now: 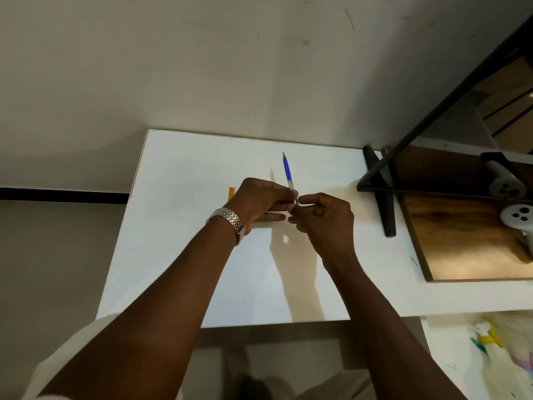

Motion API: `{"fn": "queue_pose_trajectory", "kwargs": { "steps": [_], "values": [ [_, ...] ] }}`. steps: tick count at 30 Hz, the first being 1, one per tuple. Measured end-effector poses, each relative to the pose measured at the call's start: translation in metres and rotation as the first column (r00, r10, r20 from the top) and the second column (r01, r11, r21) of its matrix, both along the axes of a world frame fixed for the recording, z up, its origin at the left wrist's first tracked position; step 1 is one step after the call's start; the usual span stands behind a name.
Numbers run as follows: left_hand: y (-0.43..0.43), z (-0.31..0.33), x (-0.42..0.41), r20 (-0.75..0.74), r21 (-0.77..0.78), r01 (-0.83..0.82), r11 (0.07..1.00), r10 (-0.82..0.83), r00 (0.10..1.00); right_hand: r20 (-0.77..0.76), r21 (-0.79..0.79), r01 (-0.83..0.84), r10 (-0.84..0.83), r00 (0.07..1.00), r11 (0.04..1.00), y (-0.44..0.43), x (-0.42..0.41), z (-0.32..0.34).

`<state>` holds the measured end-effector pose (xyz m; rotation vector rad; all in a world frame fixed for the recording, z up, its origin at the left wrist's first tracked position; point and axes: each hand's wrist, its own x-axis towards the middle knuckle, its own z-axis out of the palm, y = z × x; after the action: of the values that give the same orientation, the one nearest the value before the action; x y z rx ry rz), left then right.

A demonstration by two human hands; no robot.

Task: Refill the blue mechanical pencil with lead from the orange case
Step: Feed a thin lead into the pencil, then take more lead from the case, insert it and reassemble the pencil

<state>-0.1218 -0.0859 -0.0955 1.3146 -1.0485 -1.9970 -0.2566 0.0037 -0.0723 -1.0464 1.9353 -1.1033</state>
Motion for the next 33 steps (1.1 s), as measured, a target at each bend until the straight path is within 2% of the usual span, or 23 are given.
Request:
{"fn": "queue_pose_trajectory", "kwargs": {
  "steps": [5, 11, 14, 19, 21, 24, 29, 31, 33],
  "values": [
    [0.002, -0.004, -0.002, 0.153, -0.092, 0.053, 0.994, -0.039, 0.988, 0.134, 0.137, 0.027, -0.046, 0.990, 0.990, -0.003, -0.007, -0.003],
    [0.008, -0.008, -0.002, 0.278, -0.166, 0.173, 0.971, -0.122, 0.953, 0.153, 0.255, -0.062, 0.023, 0.988, 0.965, -0.002, -0.010, -0.010],
    [0.012, -0.007, -0.003, 0.329, -0.196, 0.184, 0.963, -0.113, 0.938, 0.105, 0.273, -0.035, 0.006, 0.995, 0.961, -0.001, -0.014, -0.016],
    [0.007, 0.005, 0.006, 0.371, -0.235, 0.116, 0.965, -0.021, 0.928, -0.081, 0.306, 0.012, 0.014, 0.997, 0.952, 0.000, -0.013, -0.025],
    [-0.003, 0.012, 0.021, 0.473, -0.302, 0.099, 0.948, 0.060, 0.879, -0.097, 0.317, 0.010, 0.022, 0.995, 0.948, 0.000, -0.012, -0.028],
    [-0.022, 0.017, 0.050, 0.647, -0.420, 0.173, 0.891, 0.161, 0.745, -0.116, 0.335, -0.001, 0.043, 0.992, 0.942, 0.001, -0.014, -0.029],
    [-0.027, 0.012, 0.066, 0.809, -0.240, 0.312, 0.919, 0.011, 0.588, -0.130, 0.370, -0.017, 0.070, 0.989, 0.929, 0.000, -0.017, -0.026],
    [-0.023, 0.009, 0.062, 0.855, -0.216, 0.370, 0.904, -0.008, 0.519, -0.137, 0.380, -0.010, 0.067, 0.988, 0.925, 0.001, -0.016, -0.022],
    [-0.022, 0.008, 0.061, 0.863, -0.224, 0.372, 0.901, 0.006, 0.505, -0.225, 0.349, 0.012, 0.071, 0.972, 0.937, 0.002, -0.014, -0.016]
  ]
}}
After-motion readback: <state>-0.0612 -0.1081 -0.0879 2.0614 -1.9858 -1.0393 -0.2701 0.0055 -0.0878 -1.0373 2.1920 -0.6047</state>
